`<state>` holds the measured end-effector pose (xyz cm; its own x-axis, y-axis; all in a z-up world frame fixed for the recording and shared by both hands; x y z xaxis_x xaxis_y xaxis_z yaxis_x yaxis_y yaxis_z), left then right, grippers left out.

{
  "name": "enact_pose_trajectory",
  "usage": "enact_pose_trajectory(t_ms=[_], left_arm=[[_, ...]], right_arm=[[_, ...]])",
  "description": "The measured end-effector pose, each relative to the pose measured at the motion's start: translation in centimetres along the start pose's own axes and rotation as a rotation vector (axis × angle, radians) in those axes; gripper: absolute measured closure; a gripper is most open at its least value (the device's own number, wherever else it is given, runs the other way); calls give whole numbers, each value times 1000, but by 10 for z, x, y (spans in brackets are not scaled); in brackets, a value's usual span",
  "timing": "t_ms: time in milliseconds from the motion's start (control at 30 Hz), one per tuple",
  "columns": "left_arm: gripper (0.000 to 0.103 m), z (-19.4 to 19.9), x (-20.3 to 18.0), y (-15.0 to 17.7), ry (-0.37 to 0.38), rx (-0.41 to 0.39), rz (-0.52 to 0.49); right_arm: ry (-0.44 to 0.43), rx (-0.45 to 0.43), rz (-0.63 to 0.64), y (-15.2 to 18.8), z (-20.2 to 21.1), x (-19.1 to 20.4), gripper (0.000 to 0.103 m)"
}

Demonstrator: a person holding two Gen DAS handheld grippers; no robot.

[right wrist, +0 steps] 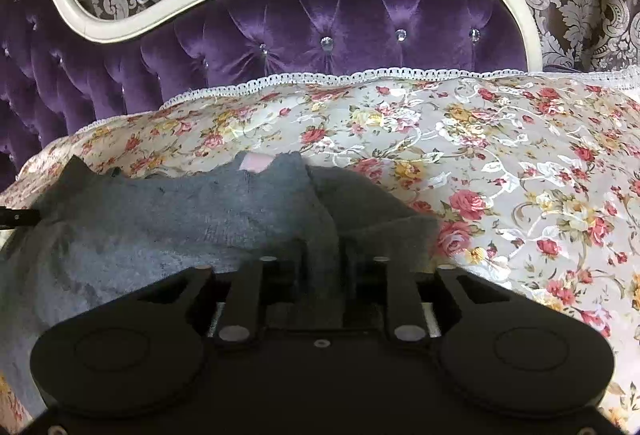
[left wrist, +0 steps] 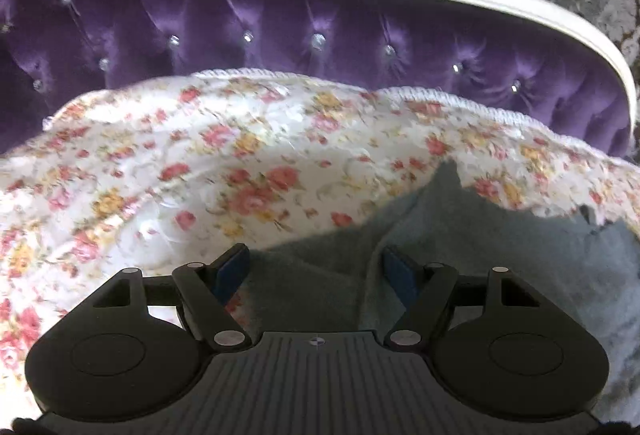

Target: Fold small clothes

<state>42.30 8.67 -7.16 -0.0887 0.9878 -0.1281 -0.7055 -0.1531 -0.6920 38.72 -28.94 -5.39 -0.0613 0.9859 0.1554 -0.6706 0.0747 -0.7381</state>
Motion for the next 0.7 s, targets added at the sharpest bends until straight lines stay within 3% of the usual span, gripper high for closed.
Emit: enact_pose_trajectory(t_ms=[67,167,267,367,533,633,700], left_arm=[[31,18,-4,-2,12,-56,-8],[31,45,-21,3,52,-101,-60],[22,63,-49,16,112,-107,-123],[20,68,-79,32,167,-83,-179],[20,54,-118,52,190,-47,-284],[20,26,-127,56,148,12,-288],[12,9,-126,66,115,53,-289]], right_arm=[[14,-30,22,-3,10,1,45],[26,-84,65,-8,27,6,32],[9,-120,88,-9,45,19,24],[-39,-129,131,-1,57,44,15],[-61,-116,187,21,68,70,14],[-76,-111,177,31,74,73,14],[-85,-110,155,35,79,72,14]])
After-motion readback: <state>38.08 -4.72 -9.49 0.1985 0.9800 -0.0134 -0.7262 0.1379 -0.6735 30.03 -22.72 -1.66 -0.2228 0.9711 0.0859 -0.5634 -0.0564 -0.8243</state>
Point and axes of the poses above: each gripper's, at about its wrist camera, not at the fingertips, and z roughly against the way its jaws point, x to its left, y to its underside, the point moved 7 cm from there along -z, roughly the way its jaws point, and after that the axes turned 4 degrees about z, right-handed, at the moved point
